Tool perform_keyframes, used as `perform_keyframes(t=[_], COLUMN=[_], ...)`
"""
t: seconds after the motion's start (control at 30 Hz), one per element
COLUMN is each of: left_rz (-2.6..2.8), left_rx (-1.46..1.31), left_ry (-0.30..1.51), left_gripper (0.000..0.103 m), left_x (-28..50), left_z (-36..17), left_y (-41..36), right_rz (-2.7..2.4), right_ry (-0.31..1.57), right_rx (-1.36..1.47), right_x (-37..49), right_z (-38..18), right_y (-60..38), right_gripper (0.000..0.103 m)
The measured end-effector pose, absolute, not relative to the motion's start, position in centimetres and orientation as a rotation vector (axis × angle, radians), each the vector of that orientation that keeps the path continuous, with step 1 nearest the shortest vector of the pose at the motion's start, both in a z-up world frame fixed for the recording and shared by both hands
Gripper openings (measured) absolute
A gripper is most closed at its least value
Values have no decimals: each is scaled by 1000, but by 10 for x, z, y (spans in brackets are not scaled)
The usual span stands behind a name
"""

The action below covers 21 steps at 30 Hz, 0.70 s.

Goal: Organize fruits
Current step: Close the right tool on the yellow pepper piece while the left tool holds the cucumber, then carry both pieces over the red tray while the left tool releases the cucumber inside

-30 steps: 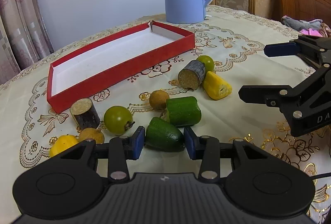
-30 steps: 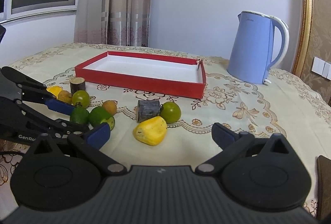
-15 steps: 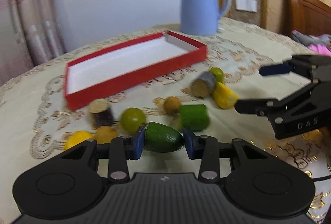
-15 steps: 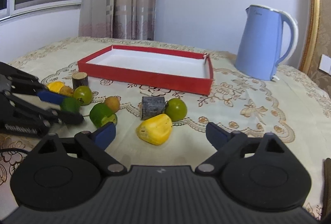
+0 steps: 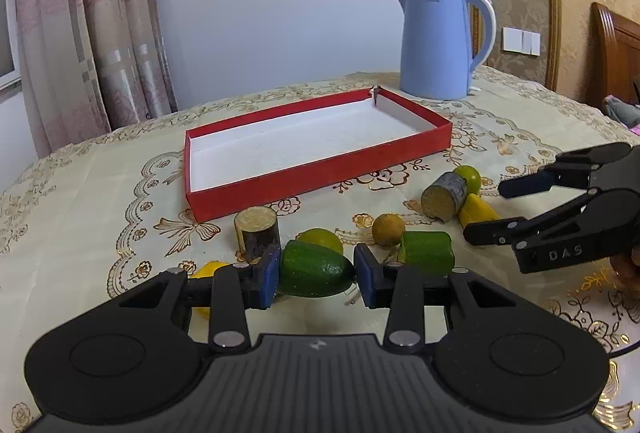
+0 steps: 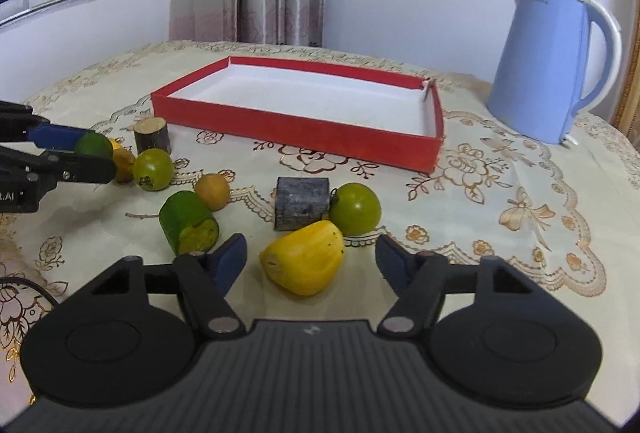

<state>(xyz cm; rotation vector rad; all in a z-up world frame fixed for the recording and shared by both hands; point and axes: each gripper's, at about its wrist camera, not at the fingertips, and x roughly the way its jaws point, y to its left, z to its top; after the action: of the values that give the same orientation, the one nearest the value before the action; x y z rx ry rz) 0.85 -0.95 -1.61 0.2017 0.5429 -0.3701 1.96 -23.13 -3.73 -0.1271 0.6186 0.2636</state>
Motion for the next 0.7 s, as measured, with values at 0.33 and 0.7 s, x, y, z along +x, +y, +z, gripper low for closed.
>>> perform_keyframes(t=[0.33, 0.7], left_rz=[-339, -310], left_rx=[180, 159], left_ry=[537, 541], left_gripper=[38, 38], left_x=[12, 15], left_z=[-14, -13], left_y=[-9, -9], right_rz=[293, 272], right_ry=[661, 623], right_rx=[-98, -108], right_x=[33, 19], right_z=[-44, -36], right_y=[-231, -234], right_gripper=[47, 33])
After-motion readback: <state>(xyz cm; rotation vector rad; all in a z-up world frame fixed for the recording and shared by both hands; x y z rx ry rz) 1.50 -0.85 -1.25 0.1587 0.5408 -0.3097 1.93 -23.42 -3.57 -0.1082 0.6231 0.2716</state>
